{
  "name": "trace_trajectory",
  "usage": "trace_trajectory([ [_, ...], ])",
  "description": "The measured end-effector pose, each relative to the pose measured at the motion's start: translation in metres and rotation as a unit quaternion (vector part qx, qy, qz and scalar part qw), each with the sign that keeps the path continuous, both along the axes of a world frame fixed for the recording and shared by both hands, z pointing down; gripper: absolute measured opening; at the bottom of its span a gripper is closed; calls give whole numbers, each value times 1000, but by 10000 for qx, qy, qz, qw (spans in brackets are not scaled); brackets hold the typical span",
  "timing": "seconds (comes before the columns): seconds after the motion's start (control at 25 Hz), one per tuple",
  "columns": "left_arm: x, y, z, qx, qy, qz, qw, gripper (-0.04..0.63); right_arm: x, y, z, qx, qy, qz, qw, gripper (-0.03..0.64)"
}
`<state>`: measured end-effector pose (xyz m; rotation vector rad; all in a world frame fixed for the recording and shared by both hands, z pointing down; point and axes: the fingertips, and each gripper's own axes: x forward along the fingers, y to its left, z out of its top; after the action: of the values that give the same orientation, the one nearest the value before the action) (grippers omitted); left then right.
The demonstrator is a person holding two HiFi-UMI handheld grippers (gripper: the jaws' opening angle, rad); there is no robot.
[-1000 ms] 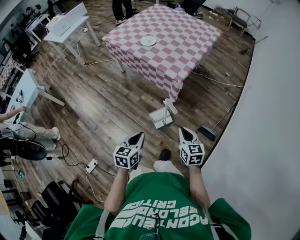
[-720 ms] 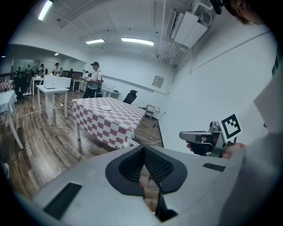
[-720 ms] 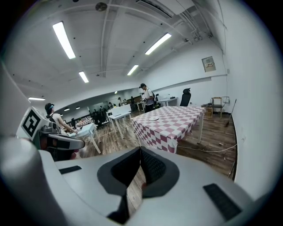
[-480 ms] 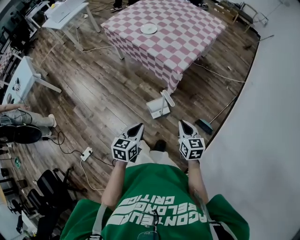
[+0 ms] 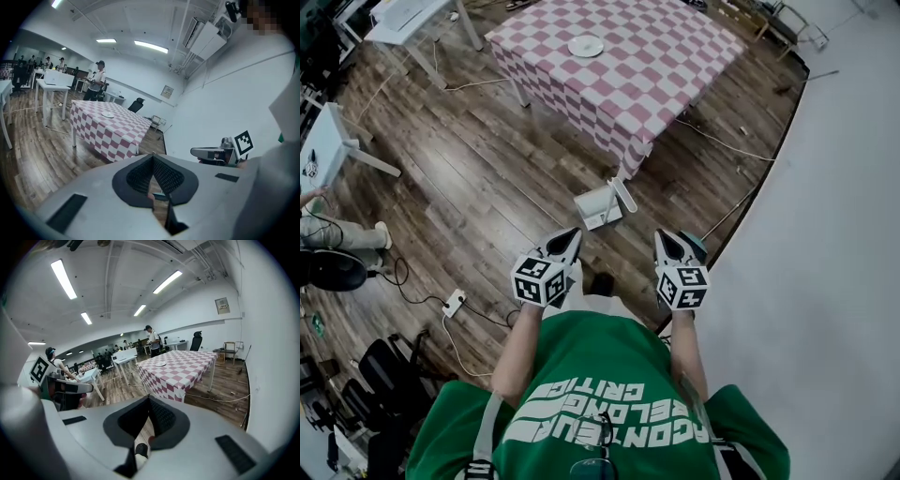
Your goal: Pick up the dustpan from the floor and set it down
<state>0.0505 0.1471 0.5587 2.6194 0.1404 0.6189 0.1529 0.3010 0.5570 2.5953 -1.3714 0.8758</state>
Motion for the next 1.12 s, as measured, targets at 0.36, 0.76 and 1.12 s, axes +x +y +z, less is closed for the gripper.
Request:
trace_trajectory([
  [0.36, 25, -40, -11, -114, 151, -23, 9998, -5, 20, -32, 1, -347, 46, -144, 9993, 8],
  [0.76, 31, -75, 0, -433, 123, -197, 9988, -5, 48, -80, 20, -663, -79, -507, 9965, 9],
  [1.12, 46, -94, 3, -508, 127, -143, 9985, -5, 73, -113, 61, -1180, -305, -695, 9901, 12],
])
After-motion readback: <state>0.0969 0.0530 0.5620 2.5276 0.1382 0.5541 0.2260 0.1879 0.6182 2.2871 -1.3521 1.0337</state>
